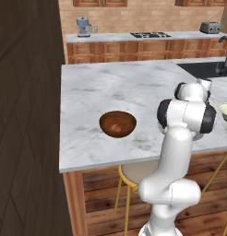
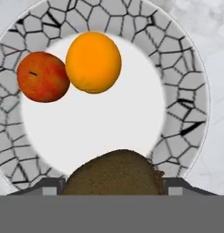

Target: Take the fruits from the plate on the dining counter and place two fruits in each bowl.

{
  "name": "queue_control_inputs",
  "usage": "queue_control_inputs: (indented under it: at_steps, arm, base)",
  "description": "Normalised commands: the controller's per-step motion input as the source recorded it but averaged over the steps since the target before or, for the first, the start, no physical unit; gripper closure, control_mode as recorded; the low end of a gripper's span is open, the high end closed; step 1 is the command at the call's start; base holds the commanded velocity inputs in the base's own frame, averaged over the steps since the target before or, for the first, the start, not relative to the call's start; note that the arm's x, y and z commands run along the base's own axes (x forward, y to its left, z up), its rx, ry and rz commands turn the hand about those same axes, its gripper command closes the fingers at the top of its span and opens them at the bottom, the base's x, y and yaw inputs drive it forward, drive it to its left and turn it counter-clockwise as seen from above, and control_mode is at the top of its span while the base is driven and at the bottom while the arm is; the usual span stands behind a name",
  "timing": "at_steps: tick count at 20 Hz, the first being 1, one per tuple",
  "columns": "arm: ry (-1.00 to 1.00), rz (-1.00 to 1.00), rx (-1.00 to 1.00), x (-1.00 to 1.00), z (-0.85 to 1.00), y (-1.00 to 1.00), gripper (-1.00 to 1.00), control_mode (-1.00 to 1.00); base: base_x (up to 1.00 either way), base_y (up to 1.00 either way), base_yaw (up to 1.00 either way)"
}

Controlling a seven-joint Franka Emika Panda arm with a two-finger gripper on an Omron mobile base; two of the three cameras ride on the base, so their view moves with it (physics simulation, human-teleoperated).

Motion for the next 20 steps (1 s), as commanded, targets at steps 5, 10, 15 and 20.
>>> queue_control_inputs:
  at_steps: [5,10,15,20]
  arm:
    - [0.04,0.11,0.0,-0.43,0.48,0.99,1.0,-1.0]
    - [0.0,0.15,0.0,-0.04,0.45,1.0,1.0,-1.0]
    - [0.02,0.15,0.0,0.0,0.42,1.0,1.0,-1.0]
    - [0.09,0.14,-0.04,0.0,0.15,1.0,1.0,-1.0]
  base:
    - [0.0,0.0,0.0]
    - [0.0,0.0,0.0]
    - [0.0,0.0,0.0]
    - [0.0,0.0,0.0]
